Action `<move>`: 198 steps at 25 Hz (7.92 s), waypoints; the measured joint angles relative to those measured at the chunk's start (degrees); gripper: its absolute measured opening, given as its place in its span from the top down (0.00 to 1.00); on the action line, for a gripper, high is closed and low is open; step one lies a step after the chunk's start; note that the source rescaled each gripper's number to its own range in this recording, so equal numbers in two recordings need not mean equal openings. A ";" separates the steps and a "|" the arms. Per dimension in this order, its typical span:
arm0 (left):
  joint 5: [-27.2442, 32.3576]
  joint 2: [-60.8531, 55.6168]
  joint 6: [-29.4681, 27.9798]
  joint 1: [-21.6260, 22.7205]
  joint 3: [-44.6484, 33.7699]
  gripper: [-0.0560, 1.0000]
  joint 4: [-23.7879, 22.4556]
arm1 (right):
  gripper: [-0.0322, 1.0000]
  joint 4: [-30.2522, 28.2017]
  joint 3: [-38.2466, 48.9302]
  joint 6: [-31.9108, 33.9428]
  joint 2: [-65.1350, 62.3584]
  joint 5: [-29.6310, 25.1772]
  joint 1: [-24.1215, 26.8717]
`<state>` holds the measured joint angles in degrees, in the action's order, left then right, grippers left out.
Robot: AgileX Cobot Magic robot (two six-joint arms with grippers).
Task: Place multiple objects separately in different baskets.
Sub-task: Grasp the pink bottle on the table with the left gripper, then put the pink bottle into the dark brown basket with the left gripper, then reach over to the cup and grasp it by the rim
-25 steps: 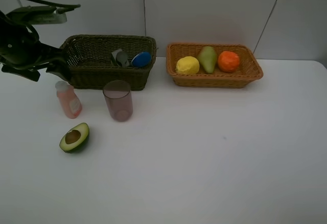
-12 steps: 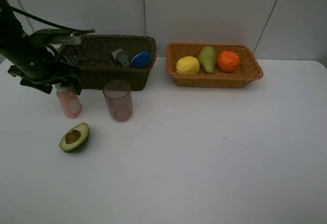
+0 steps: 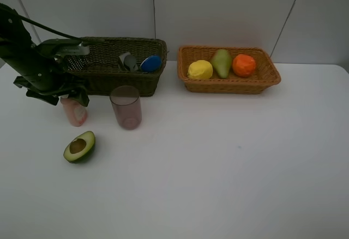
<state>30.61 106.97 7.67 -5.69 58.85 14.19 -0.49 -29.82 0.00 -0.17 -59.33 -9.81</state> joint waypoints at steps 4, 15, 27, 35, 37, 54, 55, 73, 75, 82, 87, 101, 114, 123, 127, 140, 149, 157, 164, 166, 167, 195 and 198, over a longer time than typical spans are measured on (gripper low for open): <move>-0.07 0.00 0.00 0.00 0.00 0.00 0.00 | 0.00 0.00 0.00 0.00 0.00 0.00 0.00; -0.07 0.05 0.01 0.00 0.00 0.00 1.74 | 0.00 0.00 0.00 0.00 0.00 0.00 0.00; -0.27 0.05 0.80 0.00 0.00 0.53 1.92 | 0.00 0.00 0.00 0.00 0.00 0.00 0.00; -0.39 0.05 1.47 0.00 0.00 0.53 1.92 | 0.00 0.00 0.00 0.00 0.00 0.00 0.00; -0.43 0.05 1.52 0.00 0.00 0.53 1.92 | 0.00 0.00 0.00 0.00 0.00 0.00 0.00; -0.50 0.10 1.08 0.00 0.00 0.53 3.25 | 0.00 0.00 0.00 0.00 0.00 0.00 0.00; -0.56 0.10 1.75 0.00 0.00 0.53 3.23 | 0.00 0.00 0.00 0.00 0.00 0.00 0.00; 19.26 -0.65 5.99 0.00 17.61 0.53 2.82 | 0.00 0.00 0.00 0.00 0.00 0.00 0.00; 21.01 -0.65 5.99 0.00 20.00 0.53 2.82 | 0.00 0.00 0.00 0.00 0.00 0.00 0.00; 26.50 -0.65 5.99 -0.41 28.06 0.53 2.72 | 0.00 0.00 0.00 0.00 0.00 0.00 0.00; 29.61 -0.65 5.81 -2.48 34.57 0.53 1.86 | 0.00 0.00 0.00 0.00 0.00 0.00 0.00; 24.09 2.96 4.73 -3.94 40.01 0.53 -5.05 | 0.00 0.00 0.18 0.00 0.00 0.00 0.00; 17.16 9.52 6.40 -4.00 40.01 0.53 -6.33 | 0.00 0.00 0.18 0.00 0.00 0.00 0.00; 14.57 12.84 6.45 -4.00 40.01 0.53 -7.96 | 0.00 0.00 0.18 0.00 0.00 0.00 0.00; 14.05 13.03 6.45 -4.00 40.01 0.53 -8.39 | 0.00 0.00 0.18 0.00 0.00 0.00 0.00; 13.48 13.03 6.45 -4.00 40.01 0.45 -9.57 | 0.00 0.00 0.18 0.00 0.00 0.00 0.00; 13.21 13.03 7.00 -4.00 40.01 0.01 -11.04 | 0.00 0.00 0.18 0.00 0.00 0.00 0.00; 13.21 13.03 7.60 -4.04 40.01 0.00 -10.54 | 0.00 0.00 0.18 0.00 0.00 0.00 0.00; 14.43 13.03 7.91 -4.67 40.01 0.00 -10.32 | 0.00 0.00 0.18 0.00 0.00 0.00 0.00; 15.77 13.03 7.91 -5.12 40.01 0.00 -9.85 | 0.00 0.00 0.18 0.00 0.00 0.00 0.00; 16.42 12.95 7.91 -5.34 40.01 0.00 -9.54 | 0.00 0.00 0.18 0.00 0.00 0.00 0.00; 33.31 5.61 -7.07 -23.15 36.52 0.00 -14.63 | 0.00 0.00 0.18 0.00 0.00 0.00 0.00; 31.94 5.61 -7.67 -23.25 33.61 0.00 -14.88 | 0.00 0.00 0.18 0.00 0.00 0.00 0.00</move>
<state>62.55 112.58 0.00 -28.94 92.46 -0.69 -0.49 -29.64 0.00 -0.17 -59.33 -9.81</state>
